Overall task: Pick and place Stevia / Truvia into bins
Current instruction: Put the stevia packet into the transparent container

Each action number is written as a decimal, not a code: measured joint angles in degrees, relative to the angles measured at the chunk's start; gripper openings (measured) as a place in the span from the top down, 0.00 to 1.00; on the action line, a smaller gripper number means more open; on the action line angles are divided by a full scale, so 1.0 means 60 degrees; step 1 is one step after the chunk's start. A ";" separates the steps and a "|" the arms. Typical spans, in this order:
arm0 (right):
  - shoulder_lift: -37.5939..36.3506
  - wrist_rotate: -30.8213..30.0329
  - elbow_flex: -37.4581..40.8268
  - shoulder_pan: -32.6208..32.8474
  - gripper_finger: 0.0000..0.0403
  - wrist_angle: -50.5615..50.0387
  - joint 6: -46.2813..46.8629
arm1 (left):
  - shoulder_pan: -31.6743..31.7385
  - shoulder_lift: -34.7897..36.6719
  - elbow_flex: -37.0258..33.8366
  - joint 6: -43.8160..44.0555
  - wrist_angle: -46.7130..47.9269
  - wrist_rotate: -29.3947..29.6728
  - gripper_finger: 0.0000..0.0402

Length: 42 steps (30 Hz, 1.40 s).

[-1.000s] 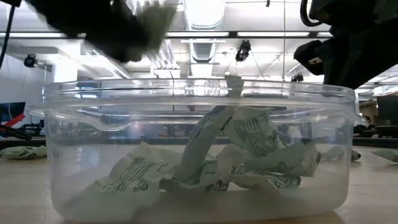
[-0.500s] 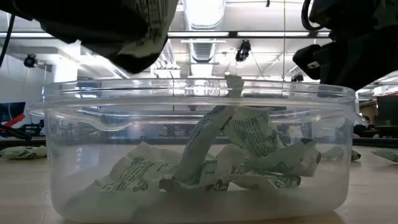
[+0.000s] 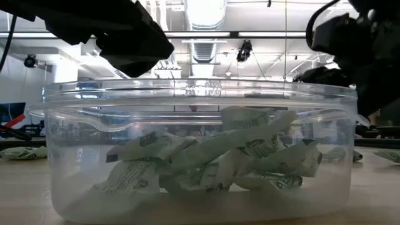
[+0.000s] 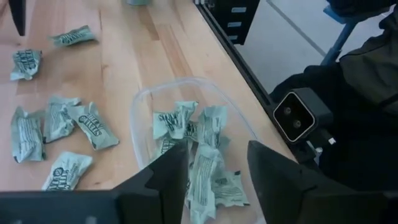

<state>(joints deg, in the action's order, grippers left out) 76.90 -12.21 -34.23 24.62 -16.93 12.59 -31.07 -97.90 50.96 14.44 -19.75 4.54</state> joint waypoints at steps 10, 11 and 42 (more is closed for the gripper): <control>0.0000 0.0434 0.0503 -0.0216 0.64 0.0565 0.0556 | -0.0004 0.0725 0.0000 0.1182 0.1866 0.0332 0.62; 0.0000 0.0551 0.0513 -0.0244 0.64 0.0643 0.0558 | -0.0004 0.0787 0.0000 0.1330 0.2108 0.0413 0.62; 0.1348 0.0931 -0.0166 -0.0670 0.96 0.1104 -0.1059 | -0.0011 0.1313 -0.0142 0.4776 0.7144 0.2316 0.62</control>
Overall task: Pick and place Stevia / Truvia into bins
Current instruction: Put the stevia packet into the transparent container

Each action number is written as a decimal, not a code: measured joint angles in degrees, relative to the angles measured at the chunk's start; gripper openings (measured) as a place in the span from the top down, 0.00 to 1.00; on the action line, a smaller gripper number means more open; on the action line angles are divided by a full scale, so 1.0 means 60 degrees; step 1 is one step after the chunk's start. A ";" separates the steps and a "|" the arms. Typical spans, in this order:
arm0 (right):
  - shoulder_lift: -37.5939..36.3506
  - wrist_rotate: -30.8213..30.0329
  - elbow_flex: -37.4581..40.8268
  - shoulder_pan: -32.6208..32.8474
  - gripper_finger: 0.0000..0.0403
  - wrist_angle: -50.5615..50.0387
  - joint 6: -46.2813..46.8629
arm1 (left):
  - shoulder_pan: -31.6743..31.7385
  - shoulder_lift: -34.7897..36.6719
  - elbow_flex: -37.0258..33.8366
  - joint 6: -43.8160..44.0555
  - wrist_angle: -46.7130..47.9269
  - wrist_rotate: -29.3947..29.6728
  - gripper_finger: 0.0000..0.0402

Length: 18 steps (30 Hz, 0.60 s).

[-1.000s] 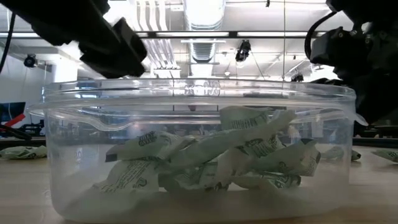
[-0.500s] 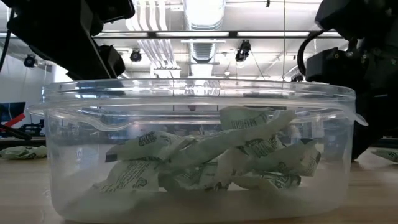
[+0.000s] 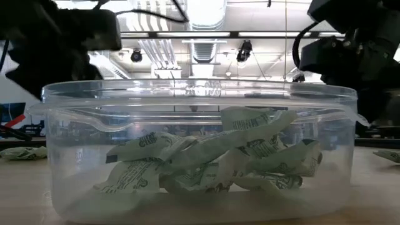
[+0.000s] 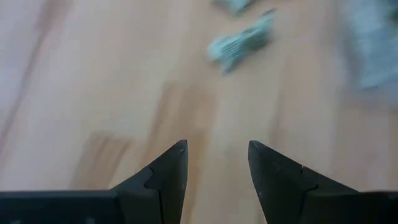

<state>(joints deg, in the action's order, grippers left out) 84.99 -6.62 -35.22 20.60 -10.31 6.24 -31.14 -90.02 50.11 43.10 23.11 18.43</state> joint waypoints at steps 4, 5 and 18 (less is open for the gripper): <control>-0.0033 -0.0094 -0.0269 0.0014 0.96 0.0351 -0.0207 | -0.0012 0.0000 -0.0021 0.1140 0.1141 -0.0002 0.62; -0.0028 0.0015 -0.0344 0.0038 0.96 0.0501 -0.0294 | -0.0033 0.0000 -0.0025 0.1357 0.1321 -0.0013 0.62; 0.0309 0.1444 -0.0808 0.0924 0.96 0.4372 -0.1605 | -0.0266 -0.0007 -0.0040 0.2021 0.2187 0.0142 0.62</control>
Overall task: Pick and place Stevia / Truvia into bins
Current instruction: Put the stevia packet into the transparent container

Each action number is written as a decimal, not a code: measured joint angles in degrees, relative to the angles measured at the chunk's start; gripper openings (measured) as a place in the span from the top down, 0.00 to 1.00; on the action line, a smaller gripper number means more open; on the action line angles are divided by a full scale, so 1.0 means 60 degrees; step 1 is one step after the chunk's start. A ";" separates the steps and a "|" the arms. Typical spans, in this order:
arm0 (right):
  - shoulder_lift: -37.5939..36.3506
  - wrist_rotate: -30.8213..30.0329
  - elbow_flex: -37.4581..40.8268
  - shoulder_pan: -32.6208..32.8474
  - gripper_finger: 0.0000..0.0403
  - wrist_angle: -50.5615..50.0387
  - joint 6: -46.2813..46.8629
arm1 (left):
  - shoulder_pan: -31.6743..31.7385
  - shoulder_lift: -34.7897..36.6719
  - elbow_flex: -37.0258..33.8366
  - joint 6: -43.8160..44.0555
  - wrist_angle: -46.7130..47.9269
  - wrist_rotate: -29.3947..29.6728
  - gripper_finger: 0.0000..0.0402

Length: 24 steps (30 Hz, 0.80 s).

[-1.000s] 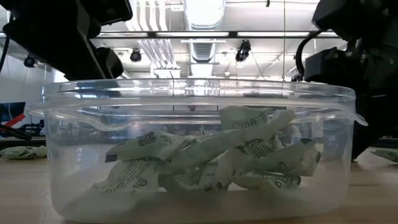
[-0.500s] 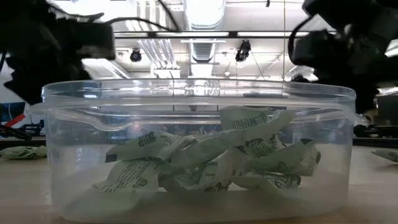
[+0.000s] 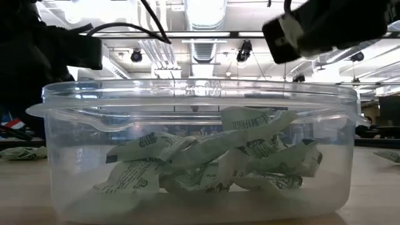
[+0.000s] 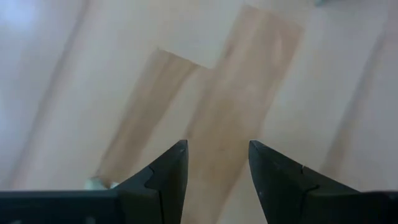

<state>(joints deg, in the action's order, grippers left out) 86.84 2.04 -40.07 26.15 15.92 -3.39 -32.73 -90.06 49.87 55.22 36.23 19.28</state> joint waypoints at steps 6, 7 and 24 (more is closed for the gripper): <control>0.1122 0.0867 -0.0098 0.0087 0.96 0.1595 -0.0225 | -0.0004 0.0000 0.0036 0.0907 0.1216 0.0738 0.62; 0.1357 0.0955 -0.0244 0.0085 0.96 0.1596 -0.0229 | -0.0004 0.0000 0.0046 0.1216 0.1530 0.0842 0.62; 0.3363 0.1494 -0.2620 0.0078 0.88 -0.0392 -0.0704 | -0.0004 -0.0004 0.0051 0.2756 0.2891 0.0883 0.62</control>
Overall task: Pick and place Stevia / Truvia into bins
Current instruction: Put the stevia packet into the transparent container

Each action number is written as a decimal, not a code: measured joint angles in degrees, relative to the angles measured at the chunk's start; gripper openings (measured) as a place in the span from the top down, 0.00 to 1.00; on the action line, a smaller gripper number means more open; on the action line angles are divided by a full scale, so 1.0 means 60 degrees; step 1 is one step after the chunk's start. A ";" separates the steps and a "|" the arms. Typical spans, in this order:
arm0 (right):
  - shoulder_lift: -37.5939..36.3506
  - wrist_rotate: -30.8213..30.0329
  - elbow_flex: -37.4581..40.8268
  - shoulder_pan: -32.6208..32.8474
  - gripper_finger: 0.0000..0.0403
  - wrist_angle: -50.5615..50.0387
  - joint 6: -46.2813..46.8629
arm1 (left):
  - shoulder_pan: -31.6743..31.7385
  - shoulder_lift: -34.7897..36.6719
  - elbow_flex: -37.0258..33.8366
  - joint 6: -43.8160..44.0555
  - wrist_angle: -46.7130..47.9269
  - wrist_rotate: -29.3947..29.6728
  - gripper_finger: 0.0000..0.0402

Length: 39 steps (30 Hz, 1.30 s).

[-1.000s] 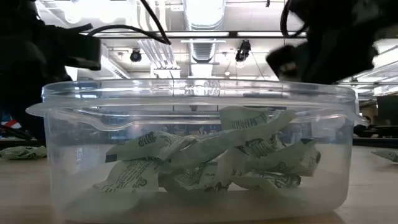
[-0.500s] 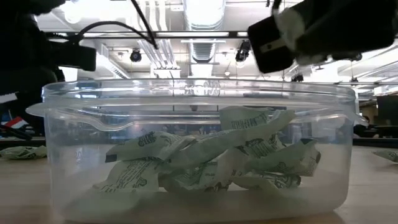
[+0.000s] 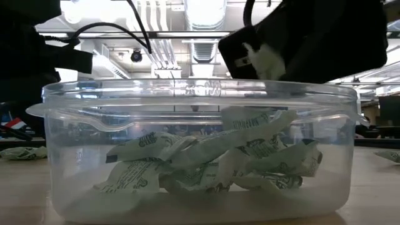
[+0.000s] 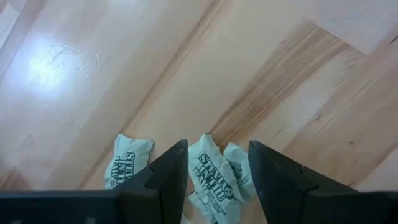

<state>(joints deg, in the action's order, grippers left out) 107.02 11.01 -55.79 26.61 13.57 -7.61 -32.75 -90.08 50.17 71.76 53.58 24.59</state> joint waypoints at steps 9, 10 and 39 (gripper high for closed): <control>-0.0089 -0.0057 0.0008 -0.0012 0.65 -0.0156 -0.0099 | 0.0000 0.0000 -0.0065 0.0018 0.0015 -0.0054 0.62; -0.0128 -0.0070 0.0011 -0.0015 0.63 -0.0314 -0.0132 | 0.0000 0.0000 -0.0081 0.0111 0.0013 -0.0098 0.62; -0.1614 -0.1634 0.0143 -0.0186 0.69 -0.4055 0.0756 | 0.0000 0.0072 -0.0670 0.0713 -0.0606 -0.0792 0.98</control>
<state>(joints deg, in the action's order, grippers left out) 97.33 1.21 -54.94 25.50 -10.76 -3.08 -32.75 -89.65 46.15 76.04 49.94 19.83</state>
